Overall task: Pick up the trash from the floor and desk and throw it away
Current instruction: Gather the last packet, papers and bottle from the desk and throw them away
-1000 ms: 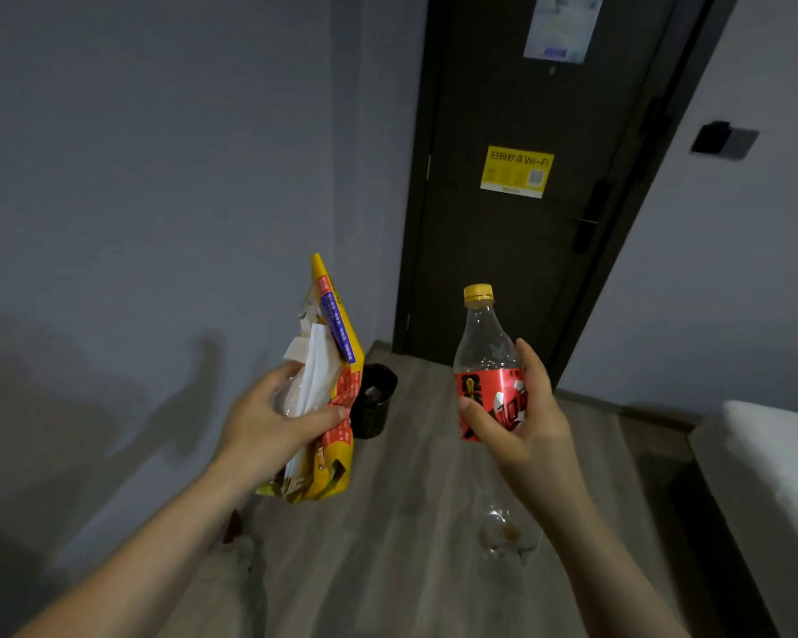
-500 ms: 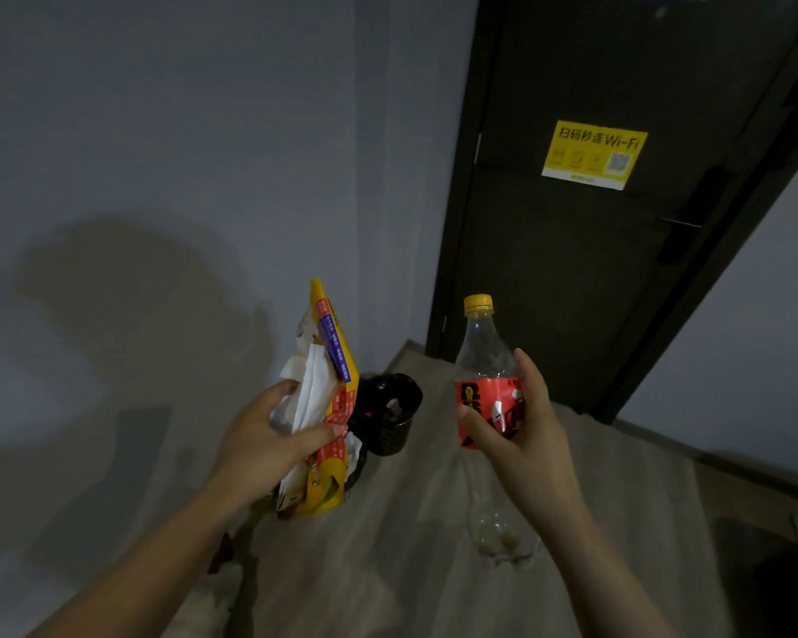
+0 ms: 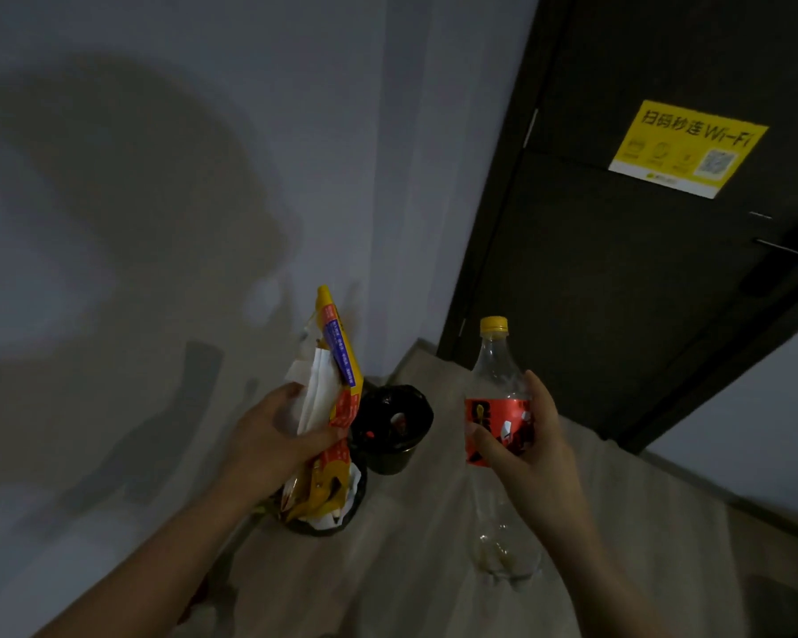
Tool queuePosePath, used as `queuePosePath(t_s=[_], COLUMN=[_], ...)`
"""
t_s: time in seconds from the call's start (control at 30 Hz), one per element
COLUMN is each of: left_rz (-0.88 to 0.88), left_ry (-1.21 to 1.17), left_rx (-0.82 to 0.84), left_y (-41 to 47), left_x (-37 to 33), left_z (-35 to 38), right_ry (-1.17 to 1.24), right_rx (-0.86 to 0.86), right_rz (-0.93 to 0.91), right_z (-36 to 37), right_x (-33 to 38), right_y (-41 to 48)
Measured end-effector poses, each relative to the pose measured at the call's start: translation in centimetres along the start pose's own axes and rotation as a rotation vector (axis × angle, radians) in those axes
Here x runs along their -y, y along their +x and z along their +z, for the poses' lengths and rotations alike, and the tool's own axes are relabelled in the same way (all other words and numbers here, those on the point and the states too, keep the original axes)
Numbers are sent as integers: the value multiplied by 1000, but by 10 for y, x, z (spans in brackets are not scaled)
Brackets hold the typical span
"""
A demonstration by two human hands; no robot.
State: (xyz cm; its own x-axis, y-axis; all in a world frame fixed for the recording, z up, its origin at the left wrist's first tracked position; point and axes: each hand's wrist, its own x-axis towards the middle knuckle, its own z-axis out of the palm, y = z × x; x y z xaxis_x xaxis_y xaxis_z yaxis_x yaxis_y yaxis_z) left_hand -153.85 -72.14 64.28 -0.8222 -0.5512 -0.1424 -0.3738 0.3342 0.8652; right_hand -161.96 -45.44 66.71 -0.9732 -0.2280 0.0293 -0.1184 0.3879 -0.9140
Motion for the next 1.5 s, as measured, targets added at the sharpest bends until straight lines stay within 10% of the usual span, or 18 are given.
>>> queuePosePath(t_s=[0.97,1.5], left_rz=[-635,-830], left_ry=[298,289], left_rx=[-27,168], left_y=[209,245], left_x=[118,281], left_z=[98,171], right_ry=[-91,-143], right_rx=[596,562], right_rz=[85,256], right_z=[143,233], right_x=[-136,-286], right_y=[320,339])
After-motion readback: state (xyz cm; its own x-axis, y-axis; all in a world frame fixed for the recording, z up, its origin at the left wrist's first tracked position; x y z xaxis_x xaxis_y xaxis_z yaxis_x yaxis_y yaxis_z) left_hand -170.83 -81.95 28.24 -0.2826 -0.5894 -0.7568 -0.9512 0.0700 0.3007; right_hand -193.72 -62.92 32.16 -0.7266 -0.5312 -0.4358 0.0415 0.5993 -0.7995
